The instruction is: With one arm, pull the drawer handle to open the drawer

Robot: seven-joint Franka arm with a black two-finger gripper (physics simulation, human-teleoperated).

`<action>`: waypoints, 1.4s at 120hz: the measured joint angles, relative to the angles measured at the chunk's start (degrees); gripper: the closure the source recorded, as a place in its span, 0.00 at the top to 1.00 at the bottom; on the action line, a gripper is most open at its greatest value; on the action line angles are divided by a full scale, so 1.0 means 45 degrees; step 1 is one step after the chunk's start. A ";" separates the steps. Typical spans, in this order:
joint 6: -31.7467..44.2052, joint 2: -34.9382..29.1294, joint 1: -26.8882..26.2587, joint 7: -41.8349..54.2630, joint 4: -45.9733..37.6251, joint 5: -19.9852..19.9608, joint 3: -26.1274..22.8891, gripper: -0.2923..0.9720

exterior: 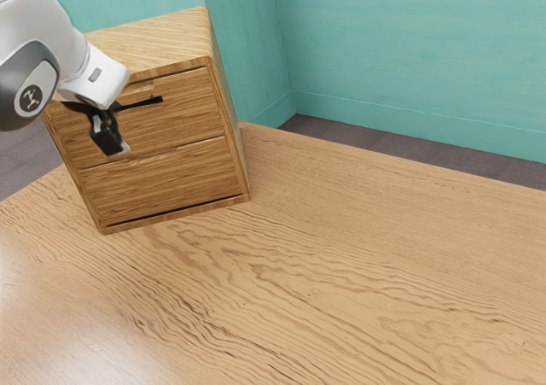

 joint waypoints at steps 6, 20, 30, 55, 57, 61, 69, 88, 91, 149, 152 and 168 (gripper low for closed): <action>0.0191 0.0005 0.0004 0.0352 -0.0007 0.0100 0.0016 0.77; 0.0602 0.0044 -0.0018 0.1065 -0.0011 0.0270 0.0211 0.77; 0.0928 0.0167 -0.0101 0.1494 -0.0011 0.0333 0.0256 0.77; 0.1458 0.0337 -0.0131 0.2329 -0.0152 0.0379 0.0310 0.77; 0.1488 0.0338 -0.0110 0.2385 -0.0151 0.0381 0.0315 0.77; 0.1544 0.0347 -0.0085 0.2492 -0.0150 0.0385 0.0334 0.77; 0.1643 0.0511 -0.0101 0.2691 -0.0099 0.0382 0.0503 0.77; 0.1876 0.0869 -0.0102 0.3083 0.0032 0.0353 0.0576 0.77; 0.1901 0.0910 -0.0091 0.3136 0.0052 0.0347 0.0578 0.77; 0.2158 0.1914 -0.0011 0.3820 0.0859 -0.0254 0.0715 0.77; 0.2171 0.1910 -0.0008 0.3842 0.0855 -0.0279 0.0730 0.77; 0.2218 0.1872 0.0085 0.3948 0.0845 -0.0417 0.0816 0.77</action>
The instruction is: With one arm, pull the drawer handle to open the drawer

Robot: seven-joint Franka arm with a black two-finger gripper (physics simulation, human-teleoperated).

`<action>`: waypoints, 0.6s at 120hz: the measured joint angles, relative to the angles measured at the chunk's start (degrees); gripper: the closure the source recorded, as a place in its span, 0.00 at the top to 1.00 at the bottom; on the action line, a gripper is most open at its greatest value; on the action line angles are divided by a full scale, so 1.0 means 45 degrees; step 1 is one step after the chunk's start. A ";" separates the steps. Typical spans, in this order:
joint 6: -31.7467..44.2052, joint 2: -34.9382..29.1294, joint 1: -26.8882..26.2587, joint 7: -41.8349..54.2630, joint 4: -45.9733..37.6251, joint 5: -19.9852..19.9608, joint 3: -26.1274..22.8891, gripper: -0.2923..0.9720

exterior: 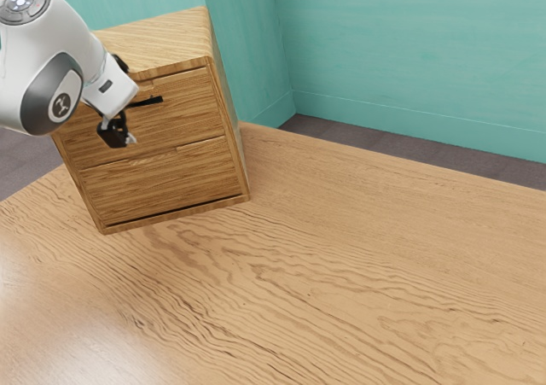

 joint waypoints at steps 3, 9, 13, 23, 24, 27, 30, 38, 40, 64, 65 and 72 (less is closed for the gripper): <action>0.0006 -0.0003 0.0037 0.0017 -0.0006 -0.0025 0.0014 0.77; 0.0016 -0.0004 0.0069 0.0049 -0.0013 -0.0073 0.0099 0.77; 0.0021 -0.0001 0.0114 0.0069 -0.0015 -0.0108 0.0143 0.77; 0.0031 0.0029 0.0314 0.0115 -0.0017 -0.0163 0.0183 0.77; 0.0032 0.0038 0.0337 0.0119 -0.0017 -0.0167 0.0185 0.77; 0.0034 0.0058 0.0408 0.0130 -0.0017 -0.0185 0.0183 0.77; 0.0036 0.0076 0.0478 0.0141 -0.0017 -0.0206 0.0177 0.77; 0.0040 0.0102 0.0644 0.0166 -0.0018 -0.0243 0.0154 0.77; 0.0041 0.0105 0.0679 0.0172 -0.0018 -0.0247 0.0149 0.77; 0.0052 0.0113 0.0869 0.0227 -0.0015 -0.0285 0.0059 0.77; 0.0052 0.0113 0.0865 0.0229 -0.0015 -0.0286 0.0058 0.77; 0.0052 0.0113 0.0818 0.0240 -0.0011 -0.0291 0.0058 0.77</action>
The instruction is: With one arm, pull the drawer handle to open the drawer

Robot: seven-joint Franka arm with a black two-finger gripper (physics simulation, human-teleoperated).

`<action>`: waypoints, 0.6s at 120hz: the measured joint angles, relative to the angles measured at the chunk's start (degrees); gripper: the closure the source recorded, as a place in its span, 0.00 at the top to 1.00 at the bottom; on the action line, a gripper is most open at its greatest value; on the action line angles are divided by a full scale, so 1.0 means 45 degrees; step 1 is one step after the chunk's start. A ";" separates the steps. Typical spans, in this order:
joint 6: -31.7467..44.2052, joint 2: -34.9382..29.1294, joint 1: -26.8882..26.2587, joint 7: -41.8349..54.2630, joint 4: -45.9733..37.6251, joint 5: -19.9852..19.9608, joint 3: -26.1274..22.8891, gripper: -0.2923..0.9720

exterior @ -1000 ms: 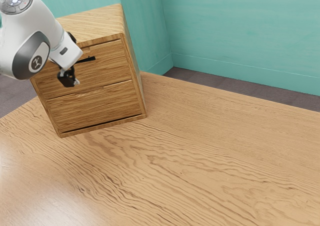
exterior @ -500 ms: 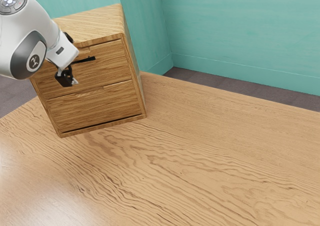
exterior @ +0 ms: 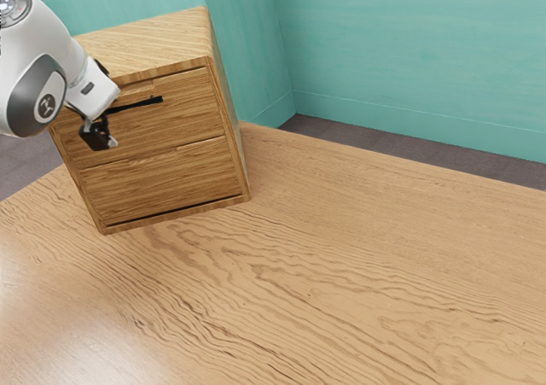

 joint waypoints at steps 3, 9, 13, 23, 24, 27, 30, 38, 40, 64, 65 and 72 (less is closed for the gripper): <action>0.0000 0.0000 -0.0028 0.0004 -0.0002 -0.0001 0.0000 0.77; 0.0000 0.0000 -0.0098 0.0012 -0.0001 -0.0003 0.0000 0.77; 0.0000 -0.0010 -0.0155 0.0017 0.0000 -0.0004 0.0000 0.77; 0.0000 -0.0011 -0.0317 0.0029 0.0001 -0.0006 0.0000 0.77; 0.0000 -0.0010 -0.0335 0.0030 0.0000 -0.0006 0.0000 0.77; 0.0000 -0.0007 -0.0388 0.0033 -0.0003 -0.0006 0.0000 0.77; 0.0000 -0.0005 -0.0442 0.0035 -0.0007 -0.0008 0.0000 0.77; 0.0003 -0.0003 -0.0602 0.0040 -0.0071 -0.0020 0.0013 0.77; 0.0005 -0.0003 -0.0640 0.0041 -0.0093 -0.0025 0.0015 0.77; 0.0026 -0.0061 -0.0800 0.0046 -0.0382 -0.0169 0.0075 0.77; 0.0025 -0.0062 -0.0802 0.0045 -0.0384 -0.0187 0.0076 0.77; 0.0018 -0.0095 -0.0790 0.0028 -0.0406 -0.0335 0.0051 0.77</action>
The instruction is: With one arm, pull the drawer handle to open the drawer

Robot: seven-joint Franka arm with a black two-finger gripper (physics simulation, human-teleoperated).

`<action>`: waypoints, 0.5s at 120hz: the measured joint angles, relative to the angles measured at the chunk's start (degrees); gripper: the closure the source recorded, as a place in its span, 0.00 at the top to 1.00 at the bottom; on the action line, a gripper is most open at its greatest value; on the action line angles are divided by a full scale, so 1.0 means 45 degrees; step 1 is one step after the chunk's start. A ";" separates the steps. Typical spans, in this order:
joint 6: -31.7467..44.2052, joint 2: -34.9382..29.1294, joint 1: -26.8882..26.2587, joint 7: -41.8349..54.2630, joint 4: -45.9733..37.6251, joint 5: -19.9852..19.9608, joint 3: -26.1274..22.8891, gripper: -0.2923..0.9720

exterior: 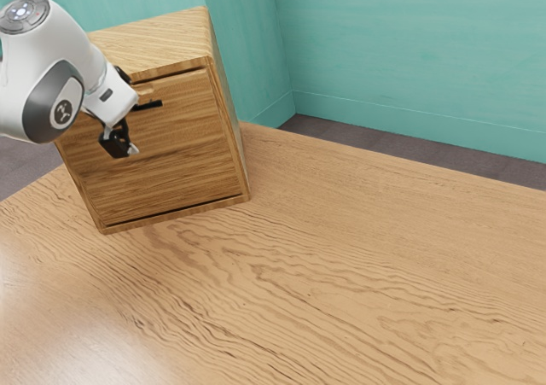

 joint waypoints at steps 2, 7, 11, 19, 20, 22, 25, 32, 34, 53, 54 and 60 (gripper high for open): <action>-0.0001 -0.0023 0.0003 -0.0013 -0.0019 -0.0032 -0.0008 0.77; -0.0005 -0.0070 0.0006 -0.0045 -0.0099 -0.0097 -0.0021 0.77; -0.0007 -0.0122 0.0003 -0.0070 -0.0188 -0.0135 -0.0026 0.77; 0.0000 -0.0323 -0.0047 -0.0125 -0.0462 -0.0174 -0.0018 0.77; 0.0001 -0.0350 -0.0054 -0.0132 -0.0491 -0.0177 -0.0018 0.77; 0.0003 -0.0410 -0.0063 -0.0145 -0.0558 -0.0181 -0.0026 0.77; 0.0005 -0.0523 -0.0078 -0.0164 -0.0666 -0.0186 -0.0042 0.77; 0.0022 -0.0789 -0.0075 -0.0206 -0.0933 -0.0200 -0.0084 0.77; 0.0026 -0.0854 -0.0060 -0.0219 -0.0999 -0.0204 -0.0093 0.77; 0.0080 -0.1536 0.0066 -0.0361 -0.1678 -0.0136 -0.0181 0.76; 0.0082 -0.1587 0.0073 -0.0372 -0.1717 -0.0131 -0.0199 0.75; 0.0096 -0.1847 0.0101 -0.0434 -0.1928 -0.0099 -0.0297 0.72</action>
